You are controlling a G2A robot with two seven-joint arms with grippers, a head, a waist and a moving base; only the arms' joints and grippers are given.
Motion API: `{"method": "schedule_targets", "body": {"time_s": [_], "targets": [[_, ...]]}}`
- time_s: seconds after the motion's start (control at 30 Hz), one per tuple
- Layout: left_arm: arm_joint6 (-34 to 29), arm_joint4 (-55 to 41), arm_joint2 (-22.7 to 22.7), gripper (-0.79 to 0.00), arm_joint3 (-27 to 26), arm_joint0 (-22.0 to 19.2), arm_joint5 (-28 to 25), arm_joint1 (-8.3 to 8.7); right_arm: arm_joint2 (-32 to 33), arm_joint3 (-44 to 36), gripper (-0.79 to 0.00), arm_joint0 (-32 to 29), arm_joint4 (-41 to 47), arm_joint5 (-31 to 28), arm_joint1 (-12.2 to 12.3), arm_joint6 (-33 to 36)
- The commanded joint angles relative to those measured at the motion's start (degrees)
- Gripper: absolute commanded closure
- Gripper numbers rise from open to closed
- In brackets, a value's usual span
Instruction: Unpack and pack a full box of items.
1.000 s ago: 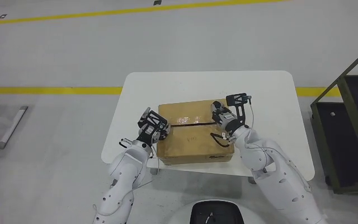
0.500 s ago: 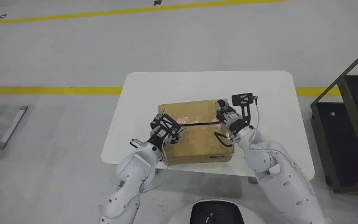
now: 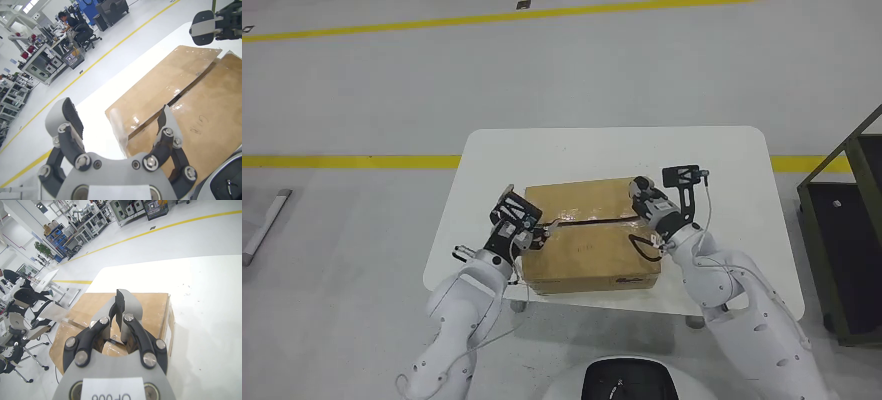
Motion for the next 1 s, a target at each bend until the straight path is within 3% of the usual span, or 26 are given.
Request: {"method": "schedule_targets", "body": {"time_s": [0.0,0.17,0.37,0.63,0.97], "targets": [[-1.2,-1.0,-2.6,-0.785,-1.5,0.9,-0.8,0.28,-0.2,0.3,0.0,0.3,0.1,0.0,0.0,0.1],[-3.3,-2.7,-7.9,-0.785,-3.6,2.6,-2.6,0.87,-0.6,1.1,0.0,1.1,0.1,-0.2,0.0,0.3],[-4.5,-2.7,-11.3,-0.785,-3.0,3.7,-4.2,1.36,-1.3,2.2,0.0,2.5,0.2,-0.3,-0.1,0.7],[-4.5,-3.2,-10.4,-0.785,-1.8,4.8,-4.2,1.43,-1.8,3.5,0.0,3.8,0.5,-0.5,-0.2,0.8],[-5.1,-2.6,-8.3,-0.785,0.3,3.2,-2.2,1.3,-1.8,4.3,0.0,4.4,0.8,-0.4,-0.2,0.7]]}}
